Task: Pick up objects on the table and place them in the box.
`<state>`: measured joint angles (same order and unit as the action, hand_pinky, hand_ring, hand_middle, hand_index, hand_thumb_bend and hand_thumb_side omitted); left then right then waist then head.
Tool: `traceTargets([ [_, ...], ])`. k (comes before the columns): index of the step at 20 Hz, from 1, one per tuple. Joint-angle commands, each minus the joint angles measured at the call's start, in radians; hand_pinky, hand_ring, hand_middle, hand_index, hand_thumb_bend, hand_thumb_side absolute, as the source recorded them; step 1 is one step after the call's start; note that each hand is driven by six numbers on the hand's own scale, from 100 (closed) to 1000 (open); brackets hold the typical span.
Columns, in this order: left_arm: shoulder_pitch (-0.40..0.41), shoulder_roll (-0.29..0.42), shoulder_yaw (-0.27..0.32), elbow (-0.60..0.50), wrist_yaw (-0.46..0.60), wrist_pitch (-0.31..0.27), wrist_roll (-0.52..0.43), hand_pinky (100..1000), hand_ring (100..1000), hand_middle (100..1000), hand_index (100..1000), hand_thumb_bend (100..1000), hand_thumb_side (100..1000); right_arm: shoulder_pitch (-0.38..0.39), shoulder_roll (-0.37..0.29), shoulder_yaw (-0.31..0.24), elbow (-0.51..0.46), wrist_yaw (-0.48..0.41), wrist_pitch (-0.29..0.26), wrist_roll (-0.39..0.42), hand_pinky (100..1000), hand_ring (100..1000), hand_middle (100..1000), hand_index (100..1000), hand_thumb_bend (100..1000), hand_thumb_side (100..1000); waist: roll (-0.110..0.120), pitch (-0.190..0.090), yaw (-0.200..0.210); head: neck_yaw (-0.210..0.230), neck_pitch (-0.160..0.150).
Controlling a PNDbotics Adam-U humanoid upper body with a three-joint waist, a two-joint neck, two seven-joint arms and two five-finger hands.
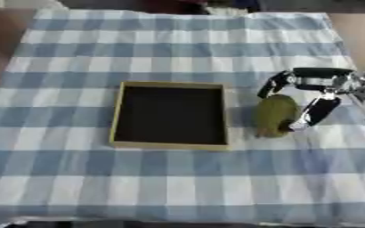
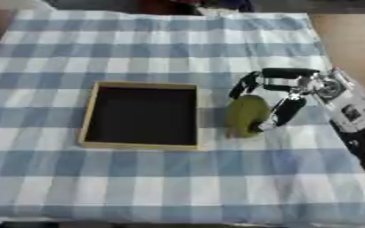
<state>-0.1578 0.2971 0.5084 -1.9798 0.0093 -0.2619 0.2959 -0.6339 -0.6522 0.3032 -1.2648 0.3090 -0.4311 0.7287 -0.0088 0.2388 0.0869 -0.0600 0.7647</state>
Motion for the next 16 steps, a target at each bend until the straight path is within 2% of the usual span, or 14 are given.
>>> traceTargets([
  [1,-0.008,0.018,0.001,-0.020,0.002,-0.004,-0.004,637,510,691,819,100,516,-0.014,-0.016,-0.010,0.001,-0.032,-0.152,0.141,783,786,573,694,218,100,0.001,-0.013,0.002,0.001,0.002],
  [2,-0.008,0.018,0.001,-0.020,0.002,-0.004,-0.004,637,510,691,819,100,516,-0.014,-0.016,-0.010,0.001,-0.045,-0.148,0.133,767,763,552,673,166,100,0.001,-0.013,0.002,0.002,0.003],
  [5,-0.009,0.018,0.001,-0.020,0.003,-0.004,-0.004,638,511,691,819,100,516,-0.012,-0.018,-0.011,-0.002,-0.084,-0.131,0.109,740,720,499,619,194,100,0.001,-0.014,0.002,0.002,0.003],
  [8,-0.009,0.019,0.001,-0.020,0.002,-0.004,-0.004,638,511,691,819,100,515,-0.007,-0.020,-0.013,-0.010,-0.147,-0.115,0.059,701,635,408,504,100,122,0.000,-0.014,0.003,0.004,0.004],
  [10,-0.010,0.020,0.001,-0.020,0.002,-0.005,-0.003,638,511,691,819,100,515,-0.004,-0.025,-0.011,-0.025,-0.196,-0.105,0.029,690,609,374,456,100,126,0.000,-0.015,0.003,0.004,0.004],
  [12,-0.010,0.021,0.001,-0.020,0.002,-0.005,-0.003,638,511,691,819,100,516,-0.003,-0.032,-0.007,-0.048,-0.234,-0.097,0.015,683,592,349,424,100,120,-0.001,-0.016,0.003,0.004,0.003],
  [16,-0.011,0.021,0.001,-0.020,0.003,-0.005,-0.004,638,512,690,819,100,514,-0.016,-0.041,-0.017,-0.111,-0.287,-0.094,-0.010,677,576,345,421,100,106,-0.002,-0.018,0.002,0.004,0.002],
])
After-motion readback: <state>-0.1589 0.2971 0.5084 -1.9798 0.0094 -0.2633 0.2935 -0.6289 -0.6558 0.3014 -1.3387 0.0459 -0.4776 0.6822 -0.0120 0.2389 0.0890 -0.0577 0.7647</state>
